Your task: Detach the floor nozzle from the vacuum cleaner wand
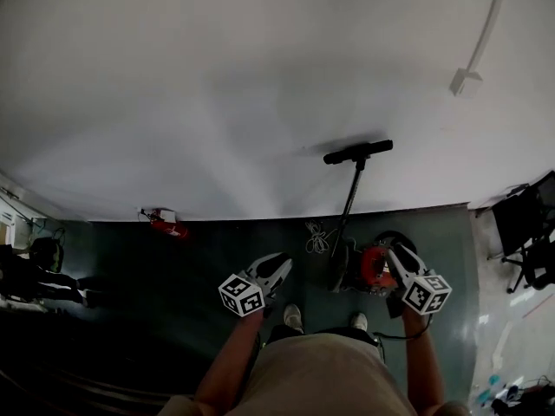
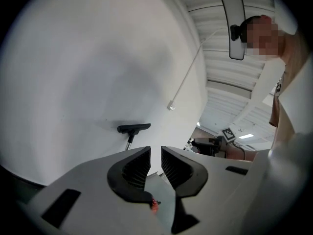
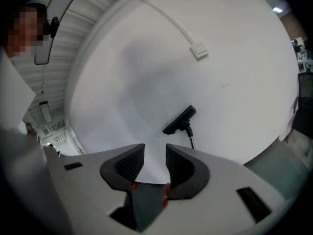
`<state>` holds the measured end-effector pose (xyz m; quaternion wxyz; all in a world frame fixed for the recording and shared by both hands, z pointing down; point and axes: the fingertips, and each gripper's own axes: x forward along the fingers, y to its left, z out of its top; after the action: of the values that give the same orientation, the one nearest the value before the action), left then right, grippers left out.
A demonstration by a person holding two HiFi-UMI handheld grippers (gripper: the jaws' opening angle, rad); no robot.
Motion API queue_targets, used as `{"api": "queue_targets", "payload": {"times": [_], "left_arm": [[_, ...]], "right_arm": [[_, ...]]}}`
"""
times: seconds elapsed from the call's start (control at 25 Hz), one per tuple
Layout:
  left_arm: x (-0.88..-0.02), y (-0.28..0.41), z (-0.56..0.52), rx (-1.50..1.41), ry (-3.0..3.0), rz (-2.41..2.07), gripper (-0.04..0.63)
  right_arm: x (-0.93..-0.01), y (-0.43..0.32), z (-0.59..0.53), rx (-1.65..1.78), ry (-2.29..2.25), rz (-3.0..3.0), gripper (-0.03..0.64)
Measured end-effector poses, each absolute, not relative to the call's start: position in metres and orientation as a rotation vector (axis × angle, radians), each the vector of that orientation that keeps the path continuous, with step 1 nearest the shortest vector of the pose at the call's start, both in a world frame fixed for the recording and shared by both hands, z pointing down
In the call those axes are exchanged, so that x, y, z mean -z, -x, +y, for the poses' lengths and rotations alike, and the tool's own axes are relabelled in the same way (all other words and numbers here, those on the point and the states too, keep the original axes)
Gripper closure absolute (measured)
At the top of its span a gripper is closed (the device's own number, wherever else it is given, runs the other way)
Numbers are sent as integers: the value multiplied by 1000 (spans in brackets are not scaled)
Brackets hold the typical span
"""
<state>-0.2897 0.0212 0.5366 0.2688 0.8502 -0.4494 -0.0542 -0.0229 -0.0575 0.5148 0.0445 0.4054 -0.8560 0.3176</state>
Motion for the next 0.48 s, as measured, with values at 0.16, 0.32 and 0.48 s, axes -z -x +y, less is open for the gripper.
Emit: {"api": "queue_targets", "payload": {"times": [0.16,0.32,0.48], "left_arm": [[-551,313,-10,125,-2334,-1098,541],[-562,302,-55,146,-2347,-985,540],[-558,254,-88,96,-2394,-865,526]], "right_arm": [[-512,51,-59,-946,-1334,-2573,477],[-506,57,-56,-905,-1416,-2550,477],[-507,21,-57,-869,-1547,-2495,477]]}}
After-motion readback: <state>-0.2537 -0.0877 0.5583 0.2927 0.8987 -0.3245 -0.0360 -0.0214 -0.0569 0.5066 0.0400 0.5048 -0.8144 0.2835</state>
